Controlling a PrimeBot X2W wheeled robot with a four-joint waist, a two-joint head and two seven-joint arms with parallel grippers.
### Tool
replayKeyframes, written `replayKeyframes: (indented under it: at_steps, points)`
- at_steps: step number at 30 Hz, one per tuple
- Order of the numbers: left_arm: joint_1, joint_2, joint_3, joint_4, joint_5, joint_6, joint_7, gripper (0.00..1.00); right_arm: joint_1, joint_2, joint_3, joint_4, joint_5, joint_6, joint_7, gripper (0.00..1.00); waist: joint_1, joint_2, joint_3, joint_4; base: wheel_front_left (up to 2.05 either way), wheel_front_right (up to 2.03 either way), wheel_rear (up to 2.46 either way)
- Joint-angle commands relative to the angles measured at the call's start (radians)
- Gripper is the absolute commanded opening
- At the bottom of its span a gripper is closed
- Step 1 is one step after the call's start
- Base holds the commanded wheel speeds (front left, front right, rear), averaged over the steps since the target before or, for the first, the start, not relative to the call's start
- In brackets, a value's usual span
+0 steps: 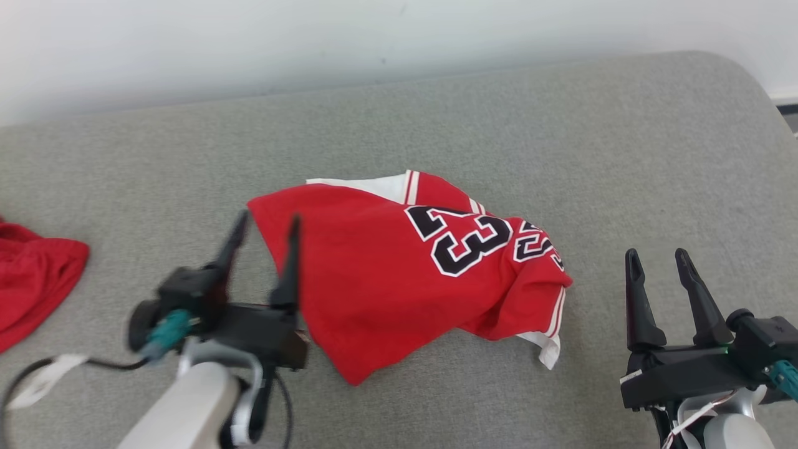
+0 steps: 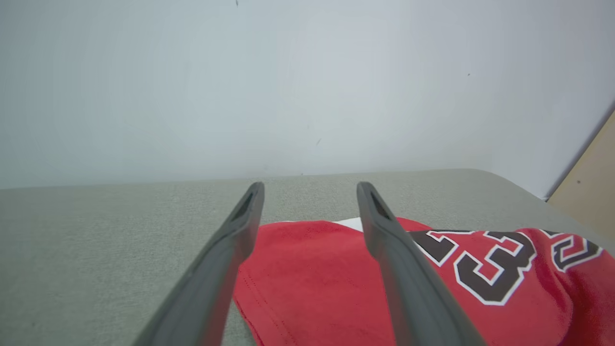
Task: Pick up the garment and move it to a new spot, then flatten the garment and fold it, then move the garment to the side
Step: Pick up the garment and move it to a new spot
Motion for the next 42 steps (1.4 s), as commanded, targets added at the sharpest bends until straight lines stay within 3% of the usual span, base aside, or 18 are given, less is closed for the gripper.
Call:
replayKeyframes:
  at_steps: [1, 8, 14, 25, 32, 42]
  points:
    - [0.028, 0.015, 0.018, -0.015, -0.013, 0.010, -0.009, 1.00, 0.018, -0.005, 0.001, -0.004, -0.006, 0.001, 0.001, 1.00, 0.0000, 0.0000, -0.021, 0.020, 0.00, 0.00, 0.00]
    - [0.156, 0.075, 0.186, -0.163, 0.023, 0.083, -0.023, 1.00, 0.043, -0.009, 0.003, -0.017, -0.013, 0.001, 0.018, 1.00, 0.0000, 0.0000, -0.049, 0.048, 0.00, 0.00, 0.00]
    - [0.275, 0.083, 0.307, -0.276, 0.130, 0.095, -0.024, 1.00, 0.061, -0.018, 0.005, -0.024, -0.018, 0.001, 0.024, 1.00, 0.0000, 0.0000, -0.071, 0.063, 0.00, 0.00, 0.00]
    - [0.465, 0.079, 0.341, -0.293, 0.244, 0.024, -0.023, 1.00, 0.114, -0.016, 0.024, -0.029, -0.026, 0.001, 0.035, 1.00, 0.0000, 0.0000, -0.139, 0.062, 0.00, 0.00, 0.00]
    - [0.498, 0.056, 0.350, -0.203, 0.280, -0.017, -0.023, 1.00, 0.157, -0.005, 0.031, -0.034, -0.035, 0.001, 0.047, 1.00, 0.0000, 0.0000, -0.183, 0.059, 0.00, 0.00, 0.00]
    - [0.495, 0.044, 0.388, -0.130, 0.277, -0.031, -0.023, 1.00, 0.191, 0.009, 0.038, -0.053, -0.047, 0.001, 0.055, 1.00, 0.0000, 0.0000, -0.209, 0.051, 0.00, 0.00, 0.00]
